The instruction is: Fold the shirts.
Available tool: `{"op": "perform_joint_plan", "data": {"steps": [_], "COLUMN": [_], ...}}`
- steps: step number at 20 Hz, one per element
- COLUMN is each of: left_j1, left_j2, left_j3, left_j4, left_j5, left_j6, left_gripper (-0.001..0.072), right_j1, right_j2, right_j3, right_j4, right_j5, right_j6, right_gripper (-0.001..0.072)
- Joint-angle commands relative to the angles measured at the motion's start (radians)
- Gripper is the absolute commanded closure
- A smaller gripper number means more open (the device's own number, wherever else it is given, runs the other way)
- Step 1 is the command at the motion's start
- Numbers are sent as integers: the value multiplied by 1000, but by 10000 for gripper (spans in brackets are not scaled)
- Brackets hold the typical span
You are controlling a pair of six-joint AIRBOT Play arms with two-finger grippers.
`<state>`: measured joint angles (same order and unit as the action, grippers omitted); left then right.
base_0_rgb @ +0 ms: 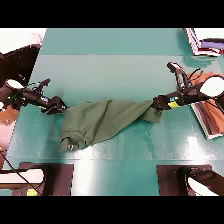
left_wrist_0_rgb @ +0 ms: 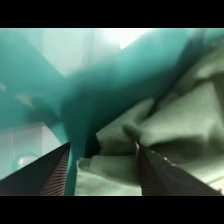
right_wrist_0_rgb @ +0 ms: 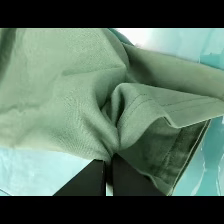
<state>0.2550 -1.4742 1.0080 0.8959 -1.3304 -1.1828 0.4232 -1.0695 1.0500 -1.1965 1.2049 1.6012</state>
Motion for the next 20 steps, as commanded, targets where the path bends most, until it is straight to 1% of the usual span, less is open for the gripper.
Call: {"op": "perform_joint_plan", "data": {"steps": [1, 2, 3, 4, 5, 6, 9, 11, 12, 16, 18, 20], "left_j1": [1, 1, 1, 1, 1, 1, 1, 1, 1, 1, 1, 1], "left_j2": [-6, -5, -4, -4, -4, -4, 27, 110, 172, 446, 566, 652], "left_j3": [1, 1, 1, 1, 1, 1, 9, 58, 98, 320, 451, 596], "left_j4": [-13, -13, -13, -14, -14, -14, -14, -14, -14, -14, -14, -13], "left_j5": [-124, -145, -160, -175, -183, -190, -159, -124, -100, 48, 113, 134], "left_j6": [24, 24, 22, 21, 21, 21, 14, -1, -24, -148, -175, -175], "left_gripper": [200, 205, 273, 415, 585, 672, 672, 673, 672, 672, 672, 672], "right_j1": [1, 1, 1, 1, 1, 1, 1, -2, -9, -18, -18, -21], "right_j2": [-1, -1, -1, -1, -1, -1, 0, 0, 0, 0, 13, 51], "right_j3": [0, 0, 0, 0, 0, 0, 31, 110, 158, 399, 515, 599], "right_j4": [0, 0, 0, 0, 0, 0, -3, -14, -21, -82, -90, -93], "right_j5": [-2, -2, -2, -2, -2, -2, 4, 7, 10, 42, 63, 63], "right_j6": [1, 1, 1, 1, 1, 1, -1, -6, -11, -25, -53, -61], "right_gripper": [694, 693, 694, 693, 693, 693, 694, 693, 693, 693, 693, 694]}}
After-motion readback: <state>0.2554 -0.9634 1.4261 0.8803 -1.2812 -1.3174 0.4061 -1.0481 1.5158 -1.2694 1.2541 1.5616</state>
